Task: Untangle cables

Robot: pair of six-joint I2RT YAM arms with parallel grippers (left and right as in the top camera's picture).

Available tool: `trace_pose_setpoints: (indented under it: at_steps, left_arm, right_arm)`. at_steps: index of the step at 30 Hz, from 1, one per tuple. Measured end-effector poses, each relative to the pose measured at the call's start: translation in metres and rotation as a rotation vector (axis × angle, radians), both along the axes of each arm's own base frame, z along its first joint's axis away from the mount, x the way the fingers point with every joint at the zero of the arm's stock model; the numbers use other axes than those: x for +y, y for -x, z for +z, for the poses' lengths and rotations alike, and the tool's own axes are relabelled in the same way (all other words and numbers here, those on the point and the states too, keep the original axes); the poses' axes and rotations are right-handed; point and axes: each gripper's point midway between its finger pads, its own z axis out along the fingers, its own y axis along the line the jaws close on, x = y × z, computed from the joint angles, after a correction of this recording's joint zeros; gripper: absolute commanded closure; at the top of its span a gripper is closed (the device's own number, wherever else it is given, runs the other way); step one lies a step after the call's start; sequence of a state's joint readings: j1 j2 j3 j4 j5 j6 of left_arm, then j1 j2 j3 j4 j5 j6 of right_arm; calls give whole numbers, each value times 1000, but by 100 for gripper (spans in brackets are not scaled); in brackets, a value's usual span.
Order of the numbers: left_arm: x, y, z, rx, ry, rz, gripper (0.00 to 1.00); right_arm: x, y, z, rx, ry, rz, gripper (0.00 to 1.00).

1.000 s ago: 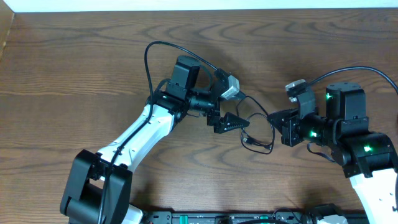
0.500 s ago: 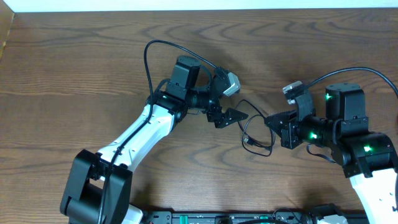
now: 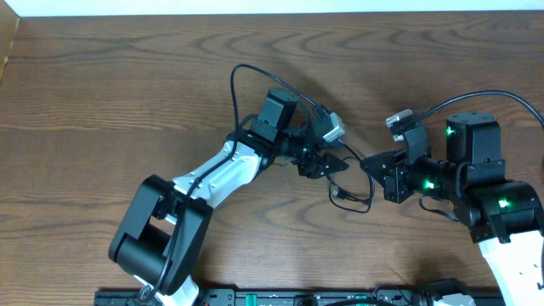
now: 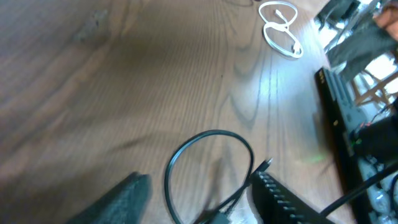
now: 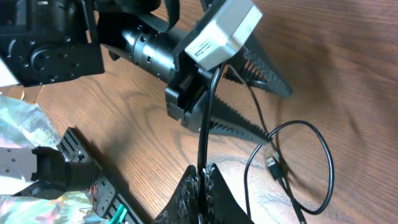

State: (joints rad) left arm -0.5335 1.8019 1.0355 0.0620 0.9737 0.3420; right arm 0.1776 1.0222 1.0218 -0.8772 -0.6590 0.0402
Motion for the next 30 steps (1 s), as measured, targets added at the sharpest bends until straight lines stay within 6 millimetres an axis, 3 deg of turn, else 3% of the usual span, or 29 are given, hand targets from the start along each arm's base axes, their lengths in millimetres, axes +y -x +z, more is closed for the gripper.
trace_pose_setpoints:
  at_steps: [2,9,19,21,22,23,24,30]
  left_arm:
    - [1,-3,1,-2,4,10,67]
    - [17,-19,5,39,14,77,69]
    - [45,-37,35,86,92,142,69]
    - [44,-34,38,91,105,127,62]
    - [42,-32,39,95,110,118,40]
    - [41,-30,40,103,113,114,28]
    - [39,-29,40,103,116,106,25]
    - [31,-20,42,126,124,77,24]
  right_arm:
    - [0,0,0,0,1,-1,99]
    - [-5,-4,-3,-6,32,-27,99]
    - [-13,-9,-7,-13,74,-63,99]
    - [-13,-9,-8,-13,75,-63,99]
    - [-13,-8,-8,-13,75,-63,99]
    - [-13,-8,-8,-12,76,-64,99]
    - [-13,-8,-8,-11,76,-64,99]
    - [-13,-7,-9,-5,79,-64,99]
